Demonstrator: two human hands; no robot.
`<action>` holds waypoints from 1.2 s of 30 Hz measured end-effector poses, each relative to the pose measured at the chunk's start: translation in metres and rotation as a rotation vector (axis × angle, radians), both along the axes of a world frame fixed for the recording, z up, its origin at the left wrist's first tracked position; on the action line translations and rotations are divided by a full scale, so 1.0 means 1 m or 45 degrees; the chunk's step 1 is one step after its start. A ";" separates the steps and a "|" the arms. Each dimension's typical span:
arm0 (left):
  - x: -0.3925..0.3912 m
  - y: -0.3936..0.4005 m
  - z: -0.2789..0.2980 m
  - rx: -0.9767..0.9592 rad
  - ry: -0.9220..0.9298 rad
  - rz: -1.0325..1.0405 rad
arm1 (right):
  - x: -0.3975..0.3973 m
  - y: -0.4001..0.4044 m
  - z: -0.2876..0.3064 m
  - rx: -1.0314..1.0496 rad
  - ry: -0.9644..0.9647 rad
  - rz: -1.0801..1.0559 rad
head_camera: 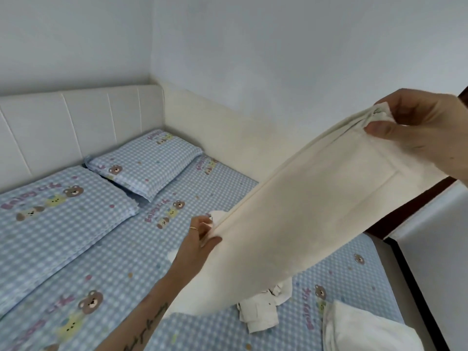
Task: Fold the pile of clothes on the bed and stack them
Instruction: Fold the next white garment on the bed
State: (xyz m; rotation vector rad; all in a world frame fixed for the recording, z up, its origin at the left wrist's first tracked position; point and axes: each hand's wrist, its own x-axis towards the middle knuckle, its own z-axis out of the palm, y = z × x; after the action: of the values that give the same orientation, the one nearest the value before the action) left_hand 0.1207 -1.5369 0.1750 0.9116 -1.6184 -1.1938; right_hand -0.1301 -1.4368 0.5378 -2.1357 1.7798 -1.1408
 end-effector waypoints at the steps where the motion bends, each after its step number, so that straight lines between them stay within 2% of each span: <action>1: 0.005 -0.003 -0.002 -0.026 -0.074 -0.034 | -0.005 -0.001 -0.004 0.023 -0.006 -0.020; 4: 0.024 -0.021 -0.013 -0.227 -0.407 0.049 | -0.015 -0.004 -0.029 0.141 0.000 -0.042; 7: 0.055 -0.045 -0.021 -0.346 -0.546 0.287 | -0.022 -0.001 -0.070 0.274 -0.029 -0.038; 9: 0.077 -0.057 -0.026 -0.436 -0.672 0.374 | -0.030 0.003 -0.108 0.379 0.041 -0.068; 13: 0.104 -0.061 -0.041 -0.660 -0.914 0.356 | -0.042 0.010 -0.195 0.491 0.120 -0.215; 17: 0.108 -0.037 -0.084 -0.736 -1.158 0.272 | -0.049 0.019 -0.286 0.544 0.181 -0.225; 20: 0.098 -0.005 -0.144 -0.630 -1.322 0.082 | -0.058 0.033 -0.356 0.535 0.364 -0.163; 23: 0.080 0.039 -0.223 -0.506 -1.386 -0.131 | -0.074 0.067 -0.436 0.560 0.546 -0.098; 26: 0.056 0.091 -0.311 -0.405 -1.527 -0.407 | -0.089 0.117 -0.523 0.719 0.710 0.001; 28: 0.041 0.122 -0.363 -0.278 -1.667 -0.441 | -0.100 0.155 -0.582 0.820 0.778 0.080; 30: 0.029 0.150 -0.404 -0.256 -1.718 -0.564 | -0.110 0.192 -0.634 0.899 0.819 0.110; 33: 0.021 0.177 -0.434 -0.210 -1.785 -0.626 | -0.123 0.247 -0.681 0.870 0.883 0.067; 36: 0.012 0.193 -0.440 -0.289 -1.747 -0.605 | -0.133 0.299 -0.705 0.842 0.871 -0.036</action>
State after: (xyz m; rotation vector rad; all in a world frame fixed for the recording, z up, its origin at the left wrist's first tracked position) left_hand 0.1330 -1.3437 -0.2647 1.3417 -3.1065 -0.5443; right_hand -0.2635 -1.1375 -0.1675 -2.1608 2.0193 0.2508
